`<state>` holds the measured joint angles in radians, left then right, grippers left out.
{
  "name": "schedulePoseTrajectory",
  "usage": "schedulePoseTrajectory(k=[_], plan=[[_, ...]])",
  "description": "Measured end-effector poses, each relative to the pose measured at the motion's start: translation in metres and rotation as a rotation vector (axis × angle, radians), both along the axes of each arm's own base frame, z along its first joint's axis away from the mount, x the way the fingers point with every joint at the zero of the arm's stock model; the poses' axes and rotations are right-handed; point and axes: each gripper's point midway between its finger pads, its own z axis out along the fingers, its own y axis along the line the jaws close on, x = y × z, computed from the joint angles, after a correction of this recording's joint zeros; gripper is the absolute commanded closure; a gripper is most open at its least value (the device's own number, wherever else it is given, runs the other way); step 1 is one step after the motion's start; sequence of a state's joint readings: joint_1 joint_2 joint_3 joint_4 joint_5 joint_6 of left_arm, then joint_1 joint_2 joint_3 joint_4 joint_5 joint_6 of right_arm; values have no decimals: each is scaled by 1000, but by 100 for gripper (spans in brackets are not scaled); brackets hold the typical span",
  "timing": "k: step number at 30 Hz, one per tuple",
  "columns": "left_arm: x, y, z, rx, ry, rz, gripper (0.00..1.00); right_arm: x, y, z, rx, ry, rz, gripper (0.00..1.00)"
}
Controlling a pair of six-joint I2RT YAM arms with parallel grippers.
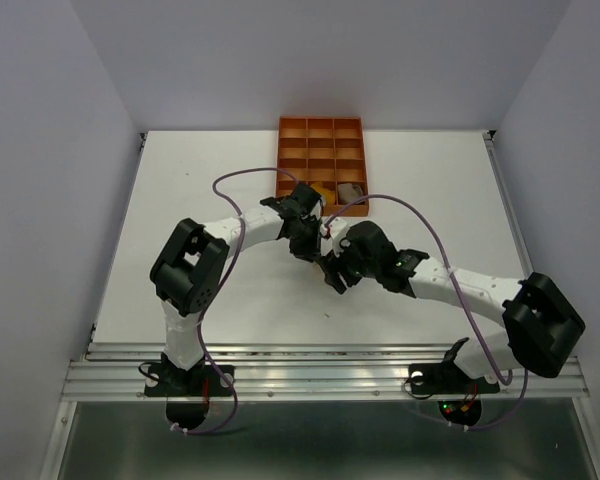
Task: Roll the socks
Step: Roll the sock at the center of the board.
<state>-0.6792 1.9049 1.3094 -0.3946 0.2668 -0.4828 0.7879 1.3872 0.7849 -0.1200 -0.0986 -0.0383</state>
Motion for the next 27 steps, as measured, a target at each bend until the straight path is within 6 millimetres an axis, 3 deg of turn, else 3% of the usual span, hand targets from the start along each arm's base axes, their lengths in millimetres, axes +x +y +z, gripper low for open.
schedulePoseTrajectory(k=[9, 17, 27], plan=[[-1, 1, -1, 14, 14, -8, 100, -10, 13, -6, -63, -54, 101, 31], [-1, 1, -1, 18, 18, -11, 100, -3, 19, -23, -137, -70, 125, 31], [-1, 1, -2, 22, 22, -15, 100, 5, 21, -18, -192, -129, 108, 31]])
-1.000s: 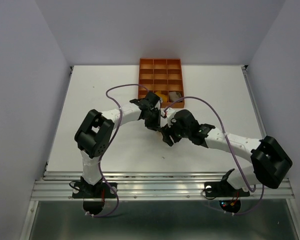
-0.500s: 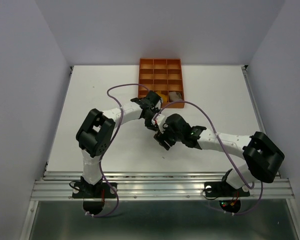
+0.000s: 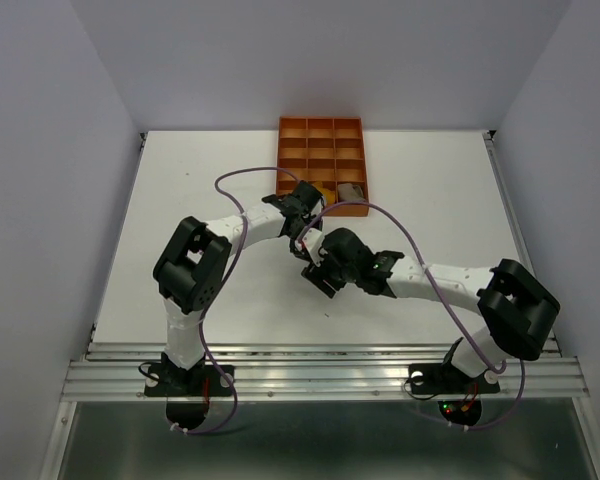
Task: Roll the socks
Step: Roll the sock at the center of the board.
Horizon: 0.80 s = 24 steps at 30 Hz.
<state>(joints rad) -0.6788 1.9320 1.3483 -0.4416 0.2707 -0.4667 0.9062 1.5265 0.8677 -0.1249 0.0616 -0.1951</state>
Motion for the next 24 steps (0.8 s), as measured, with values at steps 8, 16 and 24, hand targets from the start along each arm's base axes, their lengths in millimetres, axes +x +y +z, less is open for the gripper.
schedulePoseTrajectory(k=[8, 16, 24], plan=[[0, 0, 0, 0, 1, -3, 100, 1, 2, 4, 0, -16, -2, 31], [-1, 0, 0, -2, 2, -5, 100, 4, -2, -6, -37, -16, -22, 31], [-1, -1, -1, -19, 22, -7, 100, 8, -7, -26, -108, -18, -24, 35]])
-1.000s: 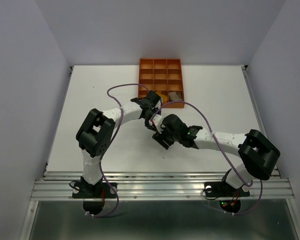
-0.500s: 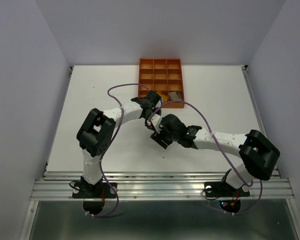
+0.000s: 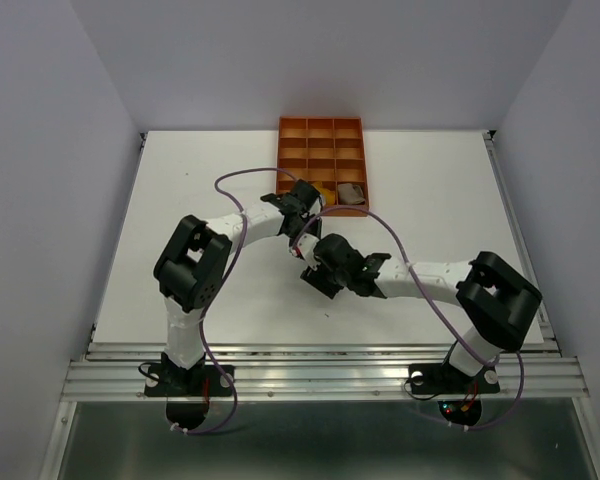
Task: Roll the socks
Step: Roll the sock at the center of the board.
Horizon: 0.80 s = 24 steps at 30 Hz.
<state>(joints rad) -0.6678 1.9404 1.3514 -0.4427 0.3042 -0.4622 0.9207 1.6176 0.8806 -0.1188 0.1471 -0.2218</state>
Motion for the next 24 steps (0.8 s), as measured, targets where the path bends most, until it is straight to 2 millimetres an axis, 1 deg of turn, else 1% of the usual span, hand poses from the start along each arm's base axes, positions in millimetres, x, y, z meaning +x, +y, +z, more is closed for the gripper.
schedulePoseTrajectory(k=[2, 5, 6, 8, 9, 11, 14, 15, 16, 17, 20, 23, 24], plan=[[0, 0, 0, -7, 8, -1, 100, 0, 1, -2, -12, -4, 5, 36], [0, -1, 0, -19, 16, -6, 100, 3, -1, -6, -36, -18, 4, 40], [0, 0, 0, -22, 20, -6, 94, 4, -1, -8, -47, -22, 3, 43], [1, 1, 0, -29, 26, -9, 88, 6, 1, -8, -56, -31, 1, 46], [2, 2, 0, -30, 27, -10, 82, 8, 1, -8, -60, -38, -3, 47], [3, 5, 1, -35, 29, -12, 77, 11, 3, -8, -62, -46, -9, 48], [5, 7, 1, -46, 33, -13, 66, 15, 6, -9, -68, -54, -15, 48], [7, 9, 0, -48, 33, -8, 60, 17, 7, -10, -73, -56, -16, 48], [9, 11, 0, -48, 34, -4, 53, 19, 9, -11, -78, -60, -16, 48], [10, 13, -1, -49, 37, 1, 49, 21, 10, -12, -84, -61, -17, 48], [12, 21, -2, -57, 54, 19, 46, 25, 11, -16, -107, -67, -18, 47], [15, 24, -2, -64, 60, 32, 41, 28, 14, -17, -120, -79, -13, 47], [16, 26, -3, -63, 62, 37, 34, 29, 14, -16, -121, -82, -11, 48]])
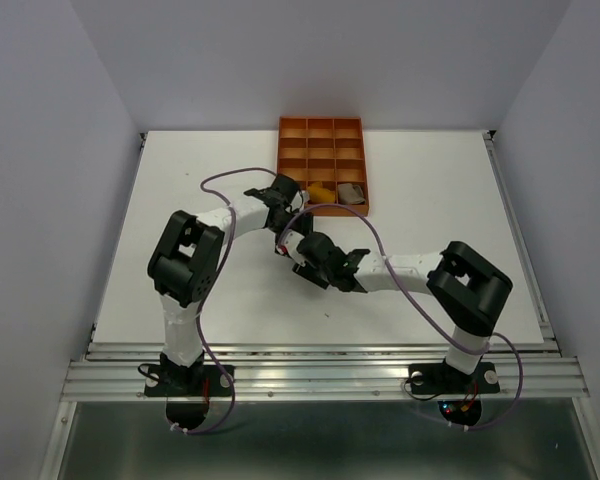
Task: Roll the socks
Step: Roll the sock at the center of the board.
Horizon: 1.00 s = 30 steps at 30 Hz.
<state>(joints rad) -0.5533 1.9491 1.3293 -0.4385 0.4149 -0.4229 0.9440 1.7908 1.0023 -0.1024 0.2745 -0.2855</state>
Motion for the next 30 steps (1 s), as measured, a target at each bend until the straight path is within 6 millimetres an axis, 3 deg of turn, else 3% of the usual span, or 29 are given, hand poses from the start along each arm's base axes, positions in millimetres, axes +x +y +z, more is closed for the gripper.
schedulePoseTrajectory(k=[1, 3, 8, 10, 12, 13, 14, 17, 25, 28, 30], plan=[[1, 2, 0, 1, 1, 5, 32, 0, 0, 0, -1, -1, 0, 49], [3, 7, -2, 8, 3, 16, 15, 2, 1, 0, -2, -5, -3, 50], [13, 21, -3, 32, -8, 63, 13, 8, 4, 0, 2, -23, -15, 54], [16, 26, -3, 41, -11, 80, 13, 11, 8, 0, 9, -29, -14, 63], [18, 29, -3, 46, -14, 90, 12, 13, 10, 0, 13, -34, -12, 65], [18, 30, -3, 48, -13, 96, 13, 13, 10, 0, 13, -35, -10, 79], [19, 32, -3, 47, -10, 107, 13, 13, 10, 0, 10, -36, -1, 84], [21, 36, -2, 45, 1, 135, 12, 14, 11, -1, 2, -44, 17, 94], [25, 39, 4, 23, 5, 171, 12, 13, 13, 0, 4, -42, 41, 88], [26, 38, 6, 2, 8, 167, 12, 12, 13, 0, 4, -40, 43, 99], [26, 38, 8, 1, 4, 168, 12, 12, 13, -1, 7, -38, 45, 99]])
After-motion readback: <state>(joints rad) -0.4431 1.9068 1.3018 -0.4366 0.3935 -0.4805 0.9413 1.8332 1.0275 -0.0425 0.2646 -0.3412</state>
